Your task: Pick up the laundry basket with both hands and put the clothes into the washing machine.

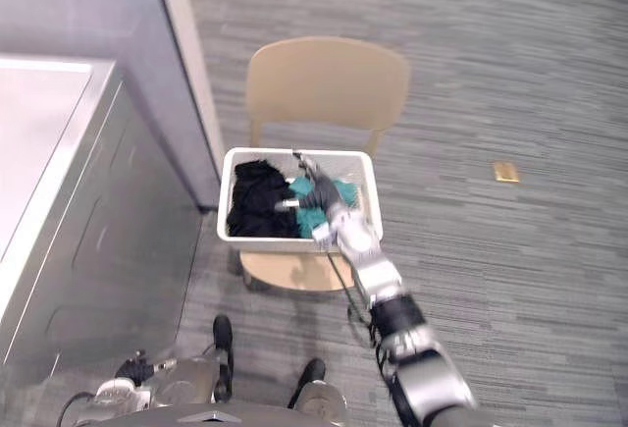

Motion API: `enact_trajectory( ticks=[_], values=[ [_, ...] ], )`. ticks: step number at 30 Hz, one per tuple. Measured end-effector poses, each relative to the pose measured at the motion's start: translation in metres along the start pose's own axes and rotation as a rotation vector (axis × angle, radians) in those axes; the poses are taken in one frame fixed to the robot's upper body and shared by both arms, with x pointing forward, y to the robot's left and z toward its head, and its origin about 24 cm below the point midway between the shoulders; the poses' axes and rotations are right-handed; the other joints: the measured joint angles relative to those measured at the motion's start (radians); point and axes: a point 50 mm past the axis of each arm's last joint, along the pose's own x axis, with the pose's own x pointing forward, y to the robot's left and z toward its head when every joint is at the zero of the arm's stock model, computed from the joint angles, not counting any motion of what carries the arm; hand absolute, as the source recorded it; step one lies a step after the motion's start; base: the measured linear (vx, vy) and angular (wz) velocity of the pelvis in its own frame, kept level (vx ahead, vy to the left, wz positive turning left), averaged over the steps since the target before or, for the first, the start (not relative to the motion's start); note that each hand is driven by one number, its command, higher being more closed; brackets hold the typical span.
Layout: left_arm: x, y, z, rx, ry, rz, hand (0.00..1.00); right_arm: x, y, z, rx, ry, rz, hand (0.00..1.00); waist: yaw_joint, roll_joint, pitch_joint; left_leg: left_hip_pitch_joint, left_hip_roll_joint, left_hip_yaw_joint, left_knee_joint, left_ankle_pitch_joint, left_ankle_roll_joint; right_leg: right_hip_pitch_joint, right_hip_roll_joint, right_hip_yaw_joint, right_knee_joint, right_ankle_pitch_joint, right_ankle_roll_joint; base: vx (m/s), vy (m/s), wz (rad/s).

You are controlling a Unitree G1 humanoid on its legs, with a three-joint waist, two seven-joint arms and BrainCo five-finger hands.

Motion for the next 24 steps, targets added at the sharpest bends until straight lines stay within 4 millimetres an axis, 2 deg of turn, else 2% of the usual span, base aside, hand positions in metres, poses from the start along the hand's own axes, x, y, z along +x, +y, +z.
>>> enact_trajectory(
  ticks=[1,4,7,9,16,22,24],
  values=[
    [0.001,-0.002,0.007,0.007,-0.021,-0.005,0.00,0.014,-0.014,0.013,-0.093,-0.008,0.000,0.00,0.013,0.003,0.037,-0.022,0.004,-0.014,0.010,0.007,0.003,-0.016,0.000,-0.011,0.017,-0.001,-0.002,-0.10,0.010,0.28],
    [0.003,-0.003,0.019,0.022,-0.056,-0.001,0.00,0.031,-0.046,0.032,-0.240,0.003,-0.037,0.00,0.036,0.007,0.101,-0.075,0.006,-0.051,0.011,0.027,0.000,-0.059,-0.002,-0.044,0.054,-0.010,-0.015,-0.11,0.015,0.33],
    [0.004,-0.002,0.030,0.032,-0.090,0.022,0.00,0.038,-0.062,0.043,-0.352,0.023,-0.058,0.00,0.060,0.006,0.153,-0.112,0.010,-0.064,0.016,0.041,0.001,-0.093,-0.002,-0.054,0.075,-0.010,-0.016,-0.06,-0.002,0.15],
    [0.004,-0.001,0.035,0.039,-0.107,0.028,0.00,0.039,-0.066,0.046,-0.412,0.029,-0.056,0.00,0.061,0.007,0.177,-0.133,0.011,-0.077,0.026,0.044,0.000,-0.102,-0.001,-0.070,0.081,-0.011,-0.017,-0.03,-0.018,0.18],
    [0.006,-0.006,0.054,0.016,-0.155,0.030,0.00,0.039,-0.081,0.040,-0.481,0.102,-0.079,0.00,0.079,0.007,0.189,-0.210,0.020,-0.105,0.036,0.060,0.000,-0.166,0.001,-0.096,0.105,-0.022,-0.035,0.01,-0.041,0.10],
    [0.007,-0.008,0.066,0.004,-0.186,0.029,0.00,0.039,-0.084,0.036,-0.498,0.138,-0.081,0.00,0.092,0.007,0.197,-0.259,0.040,-0.108,0.081,0.051,-0.004,-0.198,0.014,-0.098,0.116,-0.025,-0.041,0.01,-0.063,-0.02],
    [0.007,-0.009,0.071,-0.012,-0.198,0.022,0.00,0.037,-0.089,0.026,-0.492,0.187,-0.095,0.00,0.096,0.010,0.208,-0.270,0.046,-0.111,0.082,0.052,-0.005,-0.210,0.019,-0.099,0.125,-0.030,-0.048,0.00,-0.058,-0.02]
  ],
)
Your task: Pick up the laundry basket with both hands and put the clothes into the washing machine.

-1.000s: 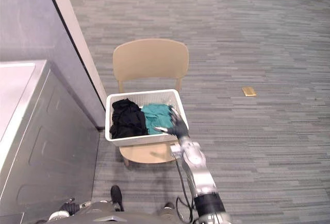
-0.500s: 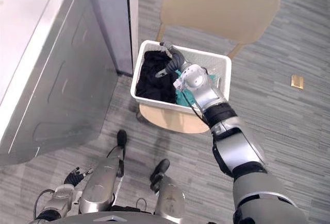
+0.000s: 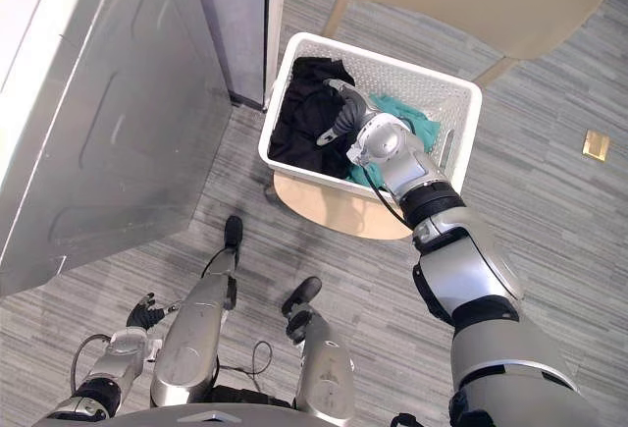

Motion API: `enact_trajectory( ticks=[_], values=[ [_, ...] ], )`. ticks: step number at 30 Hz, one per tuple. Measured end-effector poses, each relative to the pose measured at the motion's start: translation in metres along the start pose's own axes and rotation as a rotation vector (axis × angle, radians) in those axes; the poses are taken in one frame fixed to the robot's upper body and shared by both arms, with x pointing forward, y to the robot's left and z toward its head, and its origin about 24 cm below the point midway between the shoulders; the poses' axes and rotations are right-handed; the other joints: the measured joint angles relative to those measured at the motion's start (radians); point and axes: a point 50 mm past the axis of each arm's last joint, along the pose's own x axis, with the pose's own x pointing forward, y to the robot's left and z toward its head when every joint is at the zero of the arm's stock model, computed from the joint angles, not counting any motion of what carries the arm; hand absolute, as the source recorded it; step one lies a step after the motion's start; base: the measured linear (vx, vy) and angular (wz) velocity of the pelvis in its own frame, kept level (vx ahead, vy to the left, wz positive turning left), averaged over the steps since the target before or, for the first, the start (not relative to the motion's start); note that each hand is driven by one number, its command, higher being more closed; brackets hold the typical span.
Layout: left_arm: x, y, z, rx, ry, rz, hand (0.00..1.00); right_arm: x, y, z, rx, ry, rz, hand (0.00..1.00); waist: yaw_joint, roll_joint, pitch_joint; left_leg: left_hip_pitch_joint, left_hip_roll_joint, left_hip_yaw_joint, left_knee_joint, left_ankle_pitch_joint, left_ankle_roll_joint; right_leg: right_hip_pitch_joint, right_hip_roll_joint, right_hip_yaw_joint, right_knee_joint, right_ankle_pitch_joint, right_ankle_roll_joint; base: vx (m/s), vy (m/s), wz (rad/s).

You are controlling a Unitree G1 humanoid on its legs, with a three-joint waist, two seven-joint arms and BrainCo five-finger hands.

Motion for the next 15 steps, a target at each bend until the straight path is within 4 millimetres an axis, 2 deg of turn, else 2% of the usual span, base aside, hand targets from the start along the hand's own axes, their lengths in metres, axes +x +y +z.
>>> enact_trajectory(
  ticks=[6,10,15],
  values=[
    [0.001,-0.004,0.012,-0.012,-0.037,-0.013,0.00,0.000,-0.010,-0.014,0.002,0.073,-0.056,0.00,0.007,0.002,0.003,-0.076,0.015,-0.021,0.022,0.003,-0.006,-0.063,0.014,-0.008,0.009,-0.001,-0.006,-0.01,-0.053,0.00],
    [0.002,-0.007,0.018,-0.028,-0.055,-0.021,0.00,0.000,-0.020,-0.016,0.008,0.098,-0.098,0.00,0.012,0.012,0.015,-0.109,0.016,-0.049,0.034,0.003,-0.007,-0.073,0.020,-0.037,0.010,-0.006,-0.012,0.01,-0.052,0.15],
    [0.003,-0.014,0.030,-0.084,-0.085,-0.025,0.00,0.001,-0.045,-0.016,0.052,0.129,-0.218,0.00,0.042,0.030,0.025,-0.195,0.016,-0.083,0.057,0.006,-0.012,-0.138,0.015,-0.076,0.051,-0.031,-0.018,0.00,-0.053,0.17]
  ],
)
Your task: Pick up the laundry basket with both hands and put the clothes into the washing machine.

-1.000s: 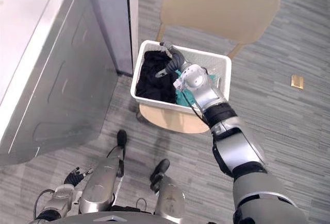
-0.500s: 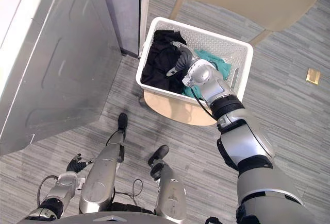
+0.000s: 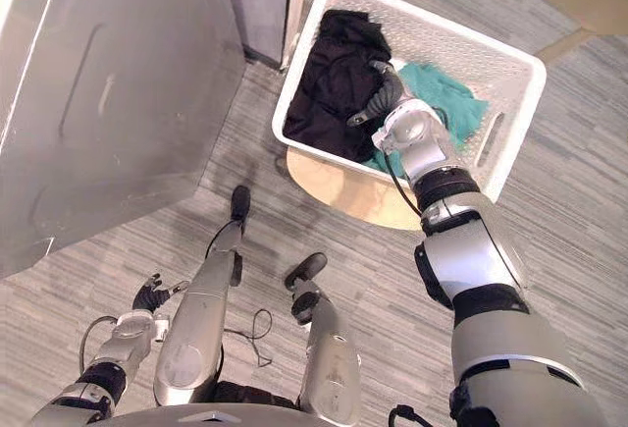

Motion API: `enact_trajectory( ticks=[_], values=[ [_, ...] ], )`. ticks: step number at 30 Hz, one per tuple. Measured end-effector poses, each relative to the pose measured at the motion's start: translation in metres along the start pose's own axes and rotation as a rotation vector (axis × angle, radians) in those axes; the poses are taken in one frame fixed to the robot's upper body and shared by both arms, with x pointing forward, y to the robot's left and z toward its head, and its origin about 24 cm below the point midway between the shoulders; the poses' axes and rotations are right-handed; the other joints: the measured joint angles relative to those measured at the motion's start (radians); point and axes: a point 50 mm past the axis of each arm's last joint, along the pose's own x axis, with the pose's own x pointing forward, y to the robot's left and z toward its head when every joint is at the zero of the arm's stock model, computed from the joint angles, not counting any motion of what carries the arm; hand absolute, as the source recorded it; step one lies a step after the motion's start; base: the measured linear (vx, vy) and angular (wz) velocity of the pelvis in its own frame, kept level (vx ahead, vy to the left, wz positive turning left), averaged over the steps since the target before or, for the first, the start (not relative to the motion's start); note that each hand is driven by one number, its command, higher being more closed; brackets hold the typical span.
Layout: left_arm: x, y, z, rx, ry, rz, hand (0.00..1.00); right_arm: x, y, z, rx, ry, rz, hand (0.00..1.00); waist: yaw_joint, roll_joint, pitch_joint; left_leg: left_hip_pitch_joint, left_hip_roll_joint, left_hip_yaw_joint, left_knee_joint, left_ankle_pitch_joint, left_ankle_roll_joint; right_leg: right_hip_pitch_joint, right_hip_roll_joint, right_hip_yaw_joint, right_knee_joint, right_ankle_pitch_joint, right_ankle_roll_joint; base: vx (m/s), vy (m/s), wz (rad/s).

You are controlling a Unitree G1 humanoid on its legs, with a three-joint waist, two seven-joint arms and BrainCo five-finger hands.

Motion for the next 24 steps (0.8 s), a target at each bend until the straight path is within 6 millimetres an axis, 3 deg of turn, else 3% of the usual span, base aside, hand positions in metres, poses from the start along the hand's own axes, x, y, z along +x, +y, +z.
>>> enact_trajectory(
  ticks=[7,10,11,19,24],
  values=[
    [0.000,-0.007,0.015,-0.099,-0.047,0.008,0.00,0.001,-0.009,0.001,0.053,0.010,-0.086,0.00,0.020,0.007,0.004,-0.083,-0.001,-0.043,0.030,-0.002,-0.011,-0.064,-0.008,-0.037,0.059,-0.039,-0.010,0.00,-0.062,0.14],
    [-0.001,-0.007,0.021,-0.159,-0.065,0.029,0.00,0.002,-0.009,0.011,0.062,-0.026,-0.116,0.00,0.014,0.007,0.004,-0.105,0.004,-0.047,0.038,-0.002,-0.013,-0.080,-0.006,-0.050,0.068,-0.045,-0.015,0.00,-0.044,0.01],
    [-0.001,-0.007,0.025,-0.175,-0.084,0.031,0.00,0.002,-0.009,0.016,0.071,-0.041,-0.123,1.00,0.009,0.007,0.004,-0.117,0.006,-0.048,0.045,-0.004,-0.016,-0.089,-0.006,-0.053,0.074,-0.048,-0.016,0.00,-0.041,0.01],
    [-0.003,-0.009,0.040,-0.238,-0.140,0.033,0.00,0.001,-0.007,0.029,0.081,-0.096,-0.151,1.00,-0.005,0.007,0.003,-0.143,0.010,-0.062,0.063,-0.010,-0.024,-0.101,-0.005,-0.072,0.097,-0.065,-0.022,0.01,-0.035,0.05],
    [-0.004,-0.009,0.045,-0.264,-0.164,0.036,0.00,0.002,0.005,0.039,0.064,-0.125,-0.127,1.00,-0.023,0.000,-0.001,-0.150,0.013,-0.066,0.064,-0.008,-0.026,-0.101,-0.003,-0.085,0.098,-0.065,-0.023,0.01,-0.016,0.03]
  ],
)
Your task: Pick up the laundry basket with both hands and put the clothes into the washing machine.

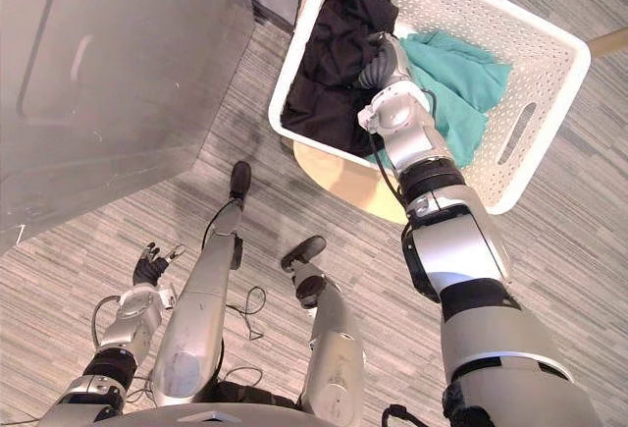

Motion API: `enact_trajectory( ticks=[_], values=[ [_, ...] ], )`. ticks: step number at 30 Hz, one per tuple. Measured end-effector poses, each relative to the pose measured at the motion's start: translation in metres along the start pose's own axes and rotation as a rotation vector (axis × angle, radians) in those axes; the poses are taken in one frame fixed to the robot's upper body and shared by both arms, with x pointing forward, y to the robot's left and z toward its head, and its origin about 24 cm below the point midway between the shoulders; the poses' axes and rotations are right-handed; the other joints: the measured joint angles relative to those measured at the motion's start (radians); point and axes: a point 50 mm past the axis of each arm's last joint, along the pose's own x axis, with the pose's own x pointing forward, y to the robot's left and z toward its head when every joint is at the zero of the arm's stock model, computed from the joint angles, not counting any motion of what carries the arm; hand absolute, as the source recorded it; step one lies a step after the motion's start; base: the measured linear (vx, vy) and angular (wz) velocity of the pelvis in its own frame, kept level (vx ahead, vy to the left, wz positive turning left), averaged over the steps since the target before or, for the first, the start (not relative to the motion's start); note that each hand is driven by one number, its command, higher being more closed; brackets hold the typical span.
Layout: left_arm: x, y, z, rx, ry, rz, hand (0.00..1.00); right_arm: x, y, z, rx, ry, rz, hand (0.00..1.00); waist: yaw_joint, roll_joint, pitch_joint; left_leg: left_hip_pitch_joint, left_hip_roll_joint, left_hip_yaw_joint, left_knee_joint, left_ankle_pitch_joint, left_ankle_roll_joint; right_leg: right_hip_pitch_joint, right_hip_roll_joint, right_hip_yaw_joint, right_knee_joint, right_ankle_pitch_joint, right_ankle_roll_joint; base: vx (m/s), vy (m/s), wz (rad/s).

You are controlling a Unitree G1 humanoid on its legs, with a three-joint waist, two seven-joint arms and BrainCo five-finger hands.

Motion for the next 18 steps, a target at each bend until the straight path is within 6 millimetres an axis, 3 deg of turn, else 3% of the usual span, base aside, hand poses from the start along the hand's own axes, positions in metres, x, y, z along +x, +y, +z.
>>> enact_trajectory(
  ticks=[12,16,18],
  values=[
    [0.000,-0.001,0.001,-0.034,0.002,-0.004,0.00,-0.006,0.028,-0.003,0.050,0.020,0.061,1.00,-0.017,-0.021,-0.034,0.003,0.007,0.011,-0.004,0.004,-0.003,0.001,0.004,0.001,-0.001,0.000,0.000,0.01,-0.011,0.00],
    [0.000,-0.003,0.000,-0.031,0.004,-0.010,0.00,-0.013,0.044,-0.013,0.244,0.086,0.066,1.00,-0.022,-0.032,-0.047,0.019,0.007,0.016,-0.011,0.006,-0.004,0.009,0.001,0.005,-0.001,0.000,0.000,0.00,0.000,0.00],
    [-0.001,-0.006,-0.002,-0.045,0.014,-0.015,0.00,-0.021,0.056,-0.024,0.456,0.156,0.047,1.00,-0.027,-0.031,-0.048,0.040,0.004,0.018,-0.022,0.010,-0.004,0.024,-0.002,0.005,-0.001,0.000,0.000,0.02,-0.021,0.03]
  ],
)
